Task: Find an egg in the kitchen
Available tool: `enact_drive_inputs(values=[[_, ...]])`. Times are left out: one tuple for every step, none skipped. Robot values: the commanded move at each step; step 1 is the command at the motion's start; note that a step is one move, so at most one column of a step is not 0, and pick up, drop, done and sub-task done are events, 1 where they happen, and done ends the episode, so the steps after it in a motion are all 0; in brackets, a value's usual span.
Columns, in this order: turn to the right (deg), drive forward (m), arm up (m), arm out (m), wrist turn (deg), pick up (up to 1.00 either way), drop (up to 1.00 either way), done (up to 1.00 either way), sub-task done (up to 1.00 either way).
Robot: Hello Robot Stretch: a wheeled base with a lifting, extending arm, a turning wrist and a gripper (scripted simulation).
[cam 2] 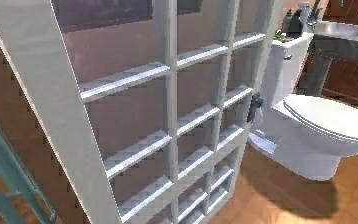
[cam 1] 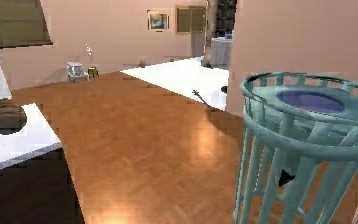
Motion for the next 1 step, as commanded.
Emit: enact_drive_inputs(values=[[0.0,1.00,0.00,0.00,0.0,0.00,0.00,0.00,0.00]])
